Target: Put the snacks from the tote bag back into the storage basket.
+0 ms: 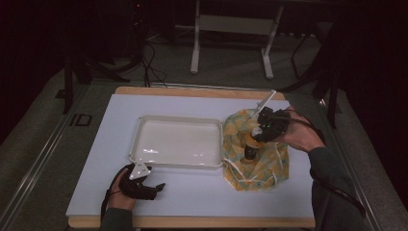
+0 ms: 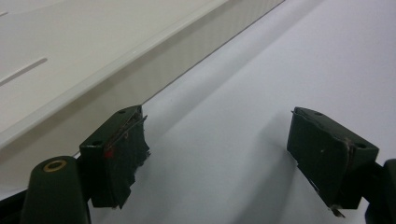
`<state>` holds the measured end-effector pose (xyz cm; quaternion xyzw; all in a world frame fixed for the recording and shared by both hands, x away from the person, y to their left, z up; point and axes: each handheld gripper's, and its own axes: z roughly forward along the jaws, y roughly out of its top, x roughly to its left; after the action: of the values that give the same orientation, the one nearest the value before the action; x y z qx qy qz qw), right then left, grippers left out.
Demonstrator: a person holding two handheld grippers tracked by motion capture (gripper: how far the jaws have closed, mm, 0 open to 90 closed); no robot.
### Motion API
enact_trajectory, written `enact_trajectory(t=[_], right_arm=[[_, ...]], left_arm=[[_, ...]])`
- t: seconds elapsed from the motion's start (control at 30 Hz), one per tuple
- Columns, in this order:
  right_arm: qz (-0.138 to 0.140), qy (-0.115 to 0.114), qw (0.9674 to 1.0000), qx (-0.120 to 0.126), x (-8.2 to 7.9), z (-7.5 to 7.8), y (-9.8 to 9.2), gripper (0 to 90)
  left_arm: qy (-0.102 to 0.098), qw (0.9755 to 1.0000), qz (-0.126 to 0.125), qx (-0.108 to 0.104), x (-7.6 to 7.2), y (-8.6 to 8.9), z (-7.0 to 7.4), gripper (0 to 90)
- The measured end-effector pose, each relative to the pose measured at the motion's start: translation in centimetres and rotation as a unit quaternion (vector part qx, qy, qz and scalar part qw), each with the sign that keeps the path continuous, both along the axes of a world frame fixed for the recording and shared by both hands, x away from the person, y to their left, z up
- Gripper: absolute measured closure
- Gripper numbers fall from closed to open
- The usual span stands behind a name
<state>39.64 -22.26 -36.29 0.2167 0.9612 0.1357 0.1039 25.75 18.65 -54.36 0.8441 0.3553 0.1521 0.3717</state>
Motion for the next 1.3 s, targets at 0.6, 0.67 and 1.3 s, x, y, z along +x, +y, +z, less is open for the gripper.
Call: enact_trajectory(t=[0.6, 0.67, 1.3], right_arm=[[0.010, -0.009, 0.9986, -0.050, 0.5, 0.0, 1.4, 49.9], [0.022, -0.011, 0.9979, -0.060, 0.6, 0.0, 1.5, 49.9], [0.015, 0.029, 0.9984, -0.046, 1.3, 0.5, 1.7, 58.8]], left_arm=[[0.000, 1.0000, -0.002, 0.001, 0.0, 0.0, 0.0, 19.5], [0.000, 1.0000, -0.002, 0.001, 0.0, -0.1, 0.0, 19.5], [0.001, 1.0000, -0.004, 0.004, 0.0, -0.1, 0.0, 19.5]])
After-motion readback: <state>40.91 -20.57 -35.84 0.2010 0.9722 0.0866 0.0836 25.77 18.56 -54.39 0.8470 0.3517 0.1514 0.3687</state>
